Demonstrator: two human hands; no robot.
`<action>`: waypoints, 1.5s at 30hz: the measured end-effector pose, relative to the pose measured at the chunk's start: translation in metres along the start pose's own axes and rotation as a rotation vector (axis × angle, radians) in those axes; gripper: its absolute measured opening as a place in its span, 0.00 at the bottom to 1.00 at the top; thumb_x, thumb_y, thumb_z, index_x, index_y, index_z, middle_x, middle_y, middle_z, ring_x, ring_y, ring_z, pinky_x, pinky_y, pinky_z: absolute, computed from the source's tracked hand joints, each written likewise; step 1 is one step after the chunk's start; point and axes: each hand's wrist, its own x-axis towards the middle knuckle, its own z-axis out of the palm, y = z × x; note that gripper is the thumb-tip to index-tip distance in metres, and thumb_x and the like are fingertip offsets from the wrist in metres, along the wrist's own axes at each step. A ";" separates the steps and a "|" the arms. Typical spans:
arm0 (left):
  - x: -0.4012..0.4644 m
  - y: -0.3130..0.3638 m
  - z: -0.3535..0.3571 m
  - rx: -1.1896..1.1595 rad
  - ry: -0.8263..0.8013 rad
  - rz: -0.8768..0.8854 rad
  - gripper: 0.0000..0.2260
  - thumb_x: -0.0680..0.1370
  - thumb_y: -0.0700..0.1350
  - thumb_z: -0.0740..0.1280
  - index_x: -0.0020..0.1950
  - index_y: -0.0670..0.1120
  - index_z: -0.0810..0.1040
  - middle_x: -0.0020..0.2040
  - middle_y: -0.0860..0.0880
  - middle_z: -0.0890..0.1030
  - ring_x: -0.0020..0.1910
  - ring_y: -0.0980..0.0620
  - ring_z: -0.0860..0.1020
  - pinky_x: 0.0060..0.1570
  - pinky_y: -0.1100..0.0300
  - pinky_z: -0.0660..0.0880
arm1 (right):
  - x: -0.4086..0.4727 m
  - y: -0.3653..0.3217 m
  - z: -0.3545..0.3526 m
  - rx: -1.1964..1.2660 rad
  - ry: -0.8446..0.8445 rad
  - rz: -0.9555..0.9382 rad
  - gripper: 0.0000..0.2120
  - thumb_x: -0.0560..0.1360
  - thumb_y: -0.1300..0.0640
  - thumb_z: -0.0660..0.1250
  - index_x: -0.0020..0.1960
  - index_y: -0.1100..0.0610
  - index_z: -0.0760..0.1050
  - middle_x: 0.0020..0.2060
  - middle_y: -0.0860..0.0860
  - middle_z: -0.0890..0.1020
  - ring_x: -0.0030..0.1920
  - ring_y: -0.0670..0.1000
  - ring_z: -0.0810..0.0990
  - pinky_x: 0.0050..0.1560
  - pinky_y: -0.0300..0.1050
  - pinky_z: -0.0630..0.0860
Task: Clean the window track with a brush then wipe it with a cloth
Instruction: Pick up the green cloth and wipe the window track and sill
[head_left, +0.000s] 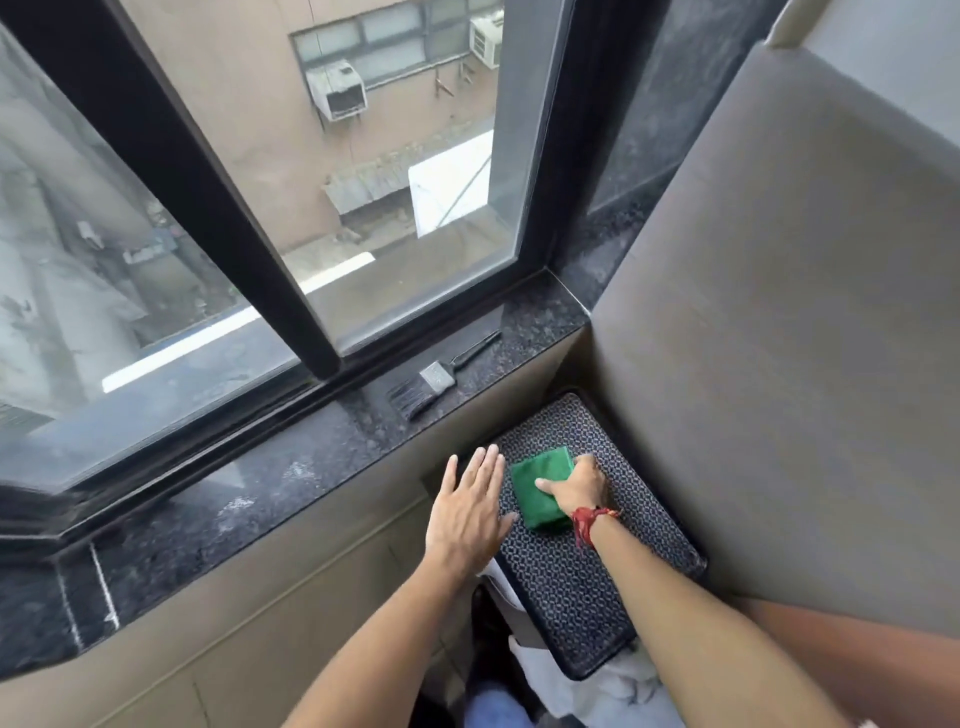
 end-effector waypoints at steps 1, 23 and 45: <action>-0.001 0.000 -0.001 -0.006 0.006 -0.004 0.36 0.83 0.61 0.53 0.83 0.42 0.46 0.85 0.45 0.48 0.84 0.48 0.46 0.82 0.40 0.46 | 0.001 -0.001 -0.001 0.008 -0.026 0.027 0.34 0.68 0.51 0.81 0.66 0.65 0.73 0.65 0.62 0.79 0.66 0.60 0.78 0.67 0.50 0.74; -0.207 -0.260 -0.027 -0.246 0.345 -0.893 0.36 0.82 0.60 0.58 0.83 0.42 0.51 0.85 0.44 0.52 0.84 0.46 0.51 0.82 0.42 0.50 | -0.155 -0.255 0.123 -0.242 0.311 -1.140 0.22 0.67 0.68 0.72 0.58 0.53 0.77 0.43 0.55 0.85 0.47 0.58 0.81 0.45 0.49 0.82; -0.247 -0.293 -0.007 -0.347 0.358 -0.803 0.30 0.81 0.47 0.60 0.81 0.38 0.55 0.85 0.45 0.45 0.84 0.48 0.46 0.82 0.44 0.48 | -0.254 -0.277 0.283 -0.632 -0.036 -1.374 0.25 0.66 0.66 0.67 0.63 0.57 0.68 0.56 0.57 0.79 0.57 0.62 0.80 0.48 0.54 0.80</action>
